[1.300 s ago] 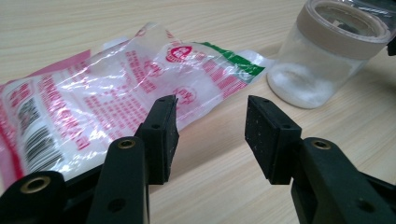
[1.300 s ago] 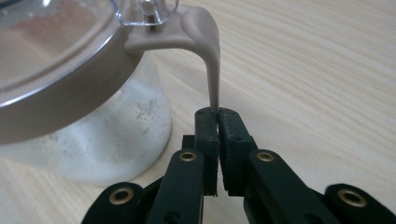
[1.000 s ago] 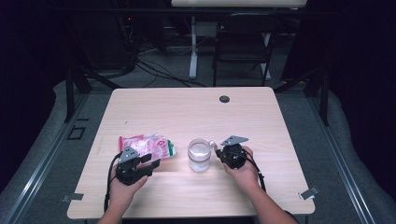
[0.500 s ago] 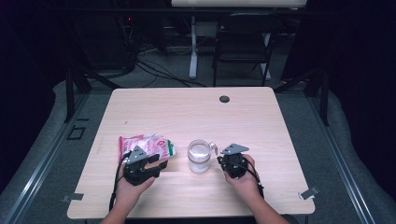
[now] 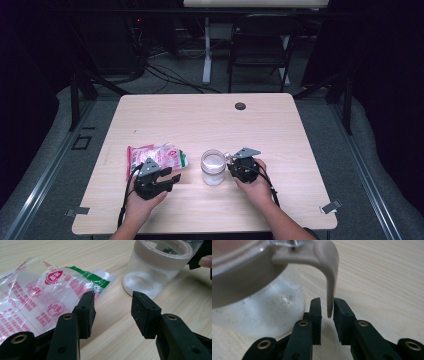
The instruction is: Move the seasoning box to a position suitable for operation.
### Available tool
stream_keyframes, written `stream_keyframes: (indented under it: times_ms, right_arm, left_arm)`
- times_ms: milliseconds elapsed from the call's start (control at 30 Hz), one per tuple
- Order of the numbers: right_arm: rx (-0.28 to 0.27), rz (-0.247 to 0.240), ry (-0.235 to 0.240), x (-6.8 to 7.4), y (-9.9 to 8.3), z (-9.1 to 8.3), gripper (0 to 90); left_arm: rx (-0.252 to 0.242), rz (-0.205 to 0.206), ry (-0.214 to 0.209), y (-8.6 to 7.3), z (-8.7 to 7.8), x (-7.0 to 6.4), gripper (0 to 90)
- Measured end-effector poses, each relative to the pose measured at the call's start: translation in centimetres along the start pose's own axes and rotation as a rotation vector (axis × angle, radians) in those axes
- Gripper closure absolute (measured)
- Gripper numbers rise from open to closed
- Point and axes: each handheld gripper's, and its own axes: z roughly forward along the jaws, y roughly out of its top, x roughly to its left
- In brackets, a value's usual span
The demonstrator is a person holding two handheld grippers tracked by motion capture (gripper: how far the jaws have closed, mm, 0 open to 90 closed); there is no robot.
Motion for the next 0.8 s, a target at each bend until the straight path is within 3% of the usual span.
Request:
stream_keyframes:
  times_ms: [133, 167, 333, 467, 800]
  right_arm:
    - [0.011, -0.012, -0.014, 0.0, 0.1, 0.5, 83.0]
    - [-0.001, 0.005, -0.005, -0.1, 0.1, 0.6, 83.1]
    - [0.025, -0.008, -0.006, 0.0, 0.1, 0.2, 83.2]
    - [0.042, -0.035, -0.004, 0.5, -0.4, -0.6, 83.0]
    - [0.09, -0.034, 0.03, 1.9, -2.2, -3.3, 80.0]
  left_arm:
    - [-0.004, -0.01, 0.01, -0.2, -0.3, 0.0, 53.8]
    - [-0.007, -0.014, 0.016, -0.3, -0.5, 0.1, 53.8]
    - [-0.008, -0.01, 0.014, -0.3, -0.6, 0.1, 53.7]
    - [-0.014, -0.001, 0.002, 0.0, -0.4, -0.1, 53.7]
    - [-0.034, 0.018, -0.047, 1.4, 1.0, -0.5, 53.4]
